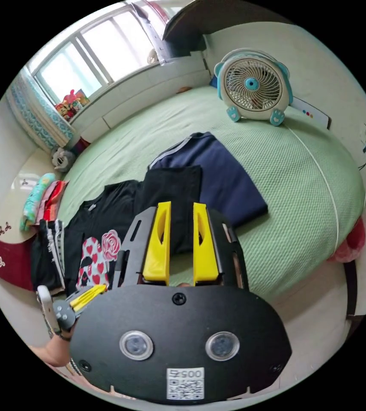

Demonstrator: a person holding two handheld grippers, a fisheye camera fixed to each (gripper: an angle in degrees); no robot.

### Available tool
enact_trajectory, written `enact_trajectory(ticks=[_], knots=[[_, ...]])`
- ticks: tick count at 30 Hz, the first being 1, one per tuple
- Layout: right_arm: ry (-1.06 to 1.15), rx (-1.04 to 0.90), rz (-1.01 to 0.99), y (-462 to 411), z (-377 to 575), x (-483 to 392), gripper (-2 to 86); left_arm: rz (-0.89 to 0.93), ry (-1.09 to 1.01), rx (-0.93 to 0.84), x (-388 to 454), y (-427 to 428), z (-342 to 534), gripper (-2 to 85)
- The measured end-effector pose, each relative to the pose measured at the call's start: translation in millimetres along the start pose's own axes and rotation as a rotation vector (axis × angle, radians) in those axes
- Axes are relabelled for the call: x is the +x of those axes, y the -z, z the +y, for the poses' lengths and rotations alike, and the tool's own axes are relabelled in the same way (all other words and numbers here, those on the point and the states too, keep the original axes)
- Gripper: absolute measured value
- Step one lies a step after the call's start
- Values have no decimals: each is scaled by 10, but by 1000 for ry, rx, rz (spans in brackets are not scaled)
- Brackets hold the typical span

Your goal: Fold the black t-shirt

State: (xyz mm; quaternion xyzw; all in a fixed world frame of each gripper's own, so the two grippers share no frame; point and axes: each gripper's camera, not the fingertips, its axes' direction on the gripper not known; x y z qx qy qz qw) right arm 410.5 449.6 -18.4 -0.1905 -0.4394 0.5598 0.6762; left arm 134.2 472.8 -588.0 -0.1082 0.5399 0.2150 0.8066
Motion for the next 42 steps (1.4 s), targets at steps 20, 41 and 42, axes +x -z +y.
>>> enact_trajectory(ticks=[20, 41, 42], knots=[[-11, -92, 214, -636, -843, -265, 0, -17, -10, 38, -63, 293, 360, -2], [403, -72, -67, 581, -157, -2892, 38, -24, 174, 113, -1066, 1624, 1559, -5], [410, -71, -43, 619, -76, -2862, 41, -31, 189, 118, -1124, 1672, 1639, -5]])
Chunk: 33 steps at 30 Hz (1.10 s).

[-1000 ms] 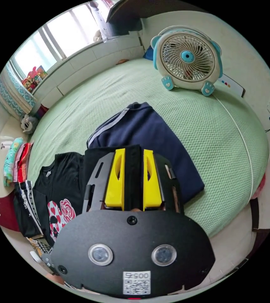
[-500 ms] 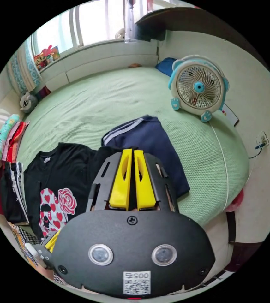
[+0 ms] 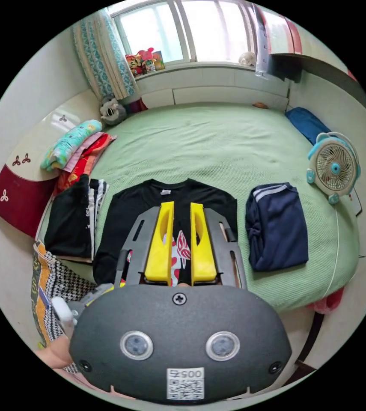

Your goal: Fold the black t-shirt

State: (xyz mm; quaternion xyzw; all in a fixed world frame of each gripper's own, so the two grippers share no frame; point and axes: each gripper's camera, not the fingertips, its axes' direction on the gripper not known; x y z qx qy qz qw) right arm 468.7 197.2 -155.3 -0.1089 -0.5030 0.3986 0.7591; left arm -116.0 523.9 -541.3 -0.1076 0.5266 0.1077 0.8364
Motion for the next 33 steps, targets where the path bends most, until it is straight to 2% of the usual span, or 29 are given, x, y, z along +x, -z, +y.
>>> enact_trajectory(ticks=[8, 18, 25, 31, 33], knots=[[-141, -126, 81, -169, 1048, 497, 53, -14, 169, 16, -805, 375, 808, -5], [-154, -186, 134, -550, 1861, 338, 54, -96, 130, 18, -1024, 548, 1466, -3], [-42, -148, 193, -526, 1727, -34, 52, -79, 193, 17, -1328, 708, 1668, -3], [-59, -92, 116, -649, 1398, -228, 58, -97, 200, 9, -1492, 781, 1742, -3], [40, -65, 165, -800, 1302, -456, 67, -99, 206, 5, -1536, 783, 1766, -2]])
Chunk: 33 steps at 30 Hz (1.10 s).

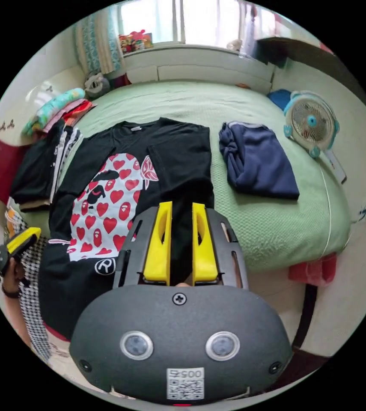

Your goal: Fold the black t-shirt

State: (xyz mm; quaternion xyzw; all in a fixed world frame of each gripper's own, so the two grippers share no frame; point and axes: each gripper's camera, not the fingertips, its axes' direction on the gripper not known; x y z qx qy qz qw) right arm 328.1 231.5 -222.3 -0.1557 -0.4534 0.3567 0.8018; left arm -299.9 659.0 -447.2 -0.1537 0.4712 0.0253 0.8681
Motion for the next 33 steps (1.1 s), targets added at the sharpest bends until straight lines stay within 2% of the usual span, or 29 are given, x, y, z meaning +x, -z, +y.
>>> enact_trajectory(ticks=[5, 10, 13, 17, 20, 24, 29, 33], knots=[[170, -28, -13, -332, -293, -431, 88, -10, 0, -6, -125, -26, 5, -2], [247, -104, 86, -757, -572, -664, 86, 1, 6, -10, -245, -56, -5, -2], [238, -153, 127, -970, -630, -705, 51, -5, 1, -17, -304, -97, -15, -2], [176, -54, 5, -823, -655, -752, 10, 26, 2, -12, -381, -151, -35, -3], [186, -62, -37, -809, -701, -816, 30, 39, -5, -9, -406, -194, -64, -3], [210, -279, -88, -1103, -881, -850, 78, 57, -15, -12, -455, -244, -67, -3], [185, -164, -131, -962, -1170, -909, 86, 82, -9, 3, -617, -313, -21, -3], [136, -179, -59, -1116, -1299, -1016, 83, 112, -22, -10, -709, -394, -20, -3]])
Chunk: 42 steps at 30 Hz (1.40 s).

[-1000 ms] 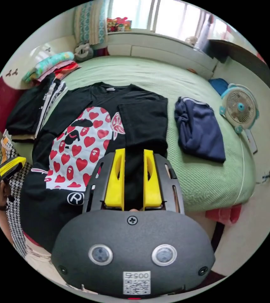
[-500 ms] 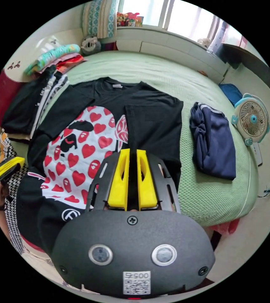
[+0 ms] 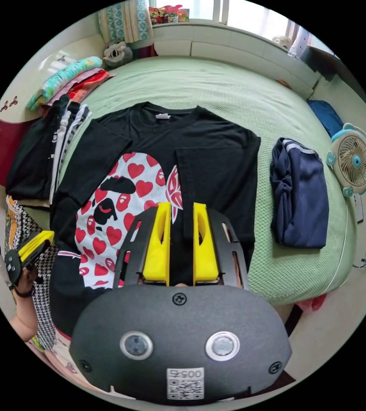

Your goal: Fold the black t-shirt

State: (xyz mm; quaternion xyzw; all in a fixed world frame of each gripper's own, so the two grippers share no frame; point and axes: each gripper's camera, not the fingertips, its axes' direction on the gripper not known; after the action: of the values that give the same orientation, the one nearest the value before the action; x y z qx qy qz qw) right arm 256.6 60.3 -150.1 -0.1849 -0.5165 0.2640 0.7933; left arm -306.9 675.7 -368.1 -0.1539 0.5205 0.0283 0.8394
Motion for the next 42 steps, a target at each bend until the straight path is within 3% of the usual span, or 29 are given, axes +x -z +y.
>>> enact_trajectory(ticks=[6, 21, 30, 42], knots=[[-39, -91, 63, -335, -13, -132, 82, 13, -54, -12, -132, 1, -23, -3], [-152, -77, 65, -484, -61, -114, 81, -12, -108, -7, -233, 130, -21, -3], [34, -59, 42, -263, -146, -164, 121, -16, -13, 23, -286, 103, 1, -3], [10, 38, 68, -329, -680, -56, 113, -43, 83, 8, -417, -121, -187, -3]])
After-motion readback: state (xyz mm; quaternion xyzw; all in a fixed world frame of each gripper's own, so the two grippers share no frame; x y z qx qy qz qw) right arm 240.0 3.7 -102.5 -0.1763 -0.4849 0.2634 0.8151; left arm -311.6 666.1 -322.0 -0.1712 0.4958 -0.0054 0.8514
